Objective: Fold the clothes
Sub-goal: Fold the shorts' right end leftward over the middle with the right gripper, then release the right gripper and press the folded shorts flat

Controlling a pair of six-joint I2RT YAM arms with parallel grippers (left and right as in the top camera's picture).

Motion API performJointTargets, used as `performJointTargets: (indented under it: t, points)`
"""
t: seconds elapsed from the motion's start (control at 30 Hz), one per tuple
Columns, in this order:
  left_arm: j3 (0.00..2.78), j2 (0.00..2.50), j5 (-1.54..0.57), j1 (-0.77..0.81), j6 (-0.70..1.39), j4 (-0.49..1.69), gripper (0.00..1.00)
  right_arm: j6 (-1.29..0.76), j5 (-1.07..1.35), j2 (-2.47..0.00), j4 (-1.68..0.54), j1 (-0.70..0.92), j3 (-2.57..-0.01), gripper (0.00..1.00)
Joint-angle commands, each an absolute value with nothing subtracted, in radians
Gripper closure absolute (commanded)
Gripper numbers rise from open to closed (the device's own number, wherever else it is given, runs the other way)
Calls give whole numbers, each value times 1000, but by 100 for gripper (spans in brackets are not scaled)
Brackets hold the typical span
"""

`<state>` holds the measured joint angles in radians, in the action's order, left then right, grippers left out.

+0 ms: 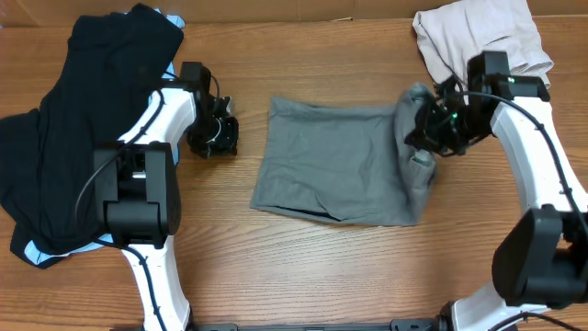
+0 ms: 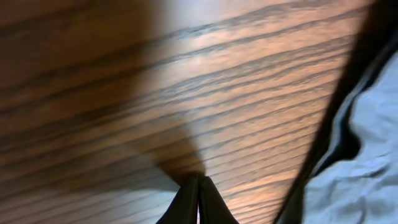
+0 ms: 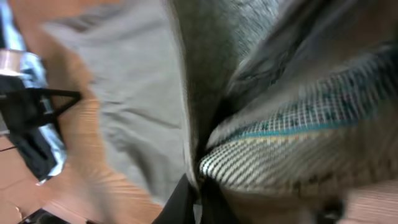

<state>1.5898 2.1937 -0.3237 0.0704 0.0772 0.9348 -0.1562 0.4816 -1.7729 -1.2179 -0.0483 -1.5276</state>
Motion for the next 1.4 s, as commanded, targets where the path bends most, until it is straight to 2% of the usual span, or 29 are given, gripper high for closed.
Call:
performJointTargets:
  t: [0.0, 0.57, 1.37]
  points:
    - [1583, 2203, -345, 103, 94, 915, 96, -221, 492, -1682, -1225, 25, -1629, 96]
    - [1583, 2203, -344, 156, 94, 884, 96, -470, 348, -1799, -1031, 420, -1637, 96]
    - [1583, 2203, -345, 157, 94, 882, 96, -738, 279, -2032, -657, 663, -1637, 96]
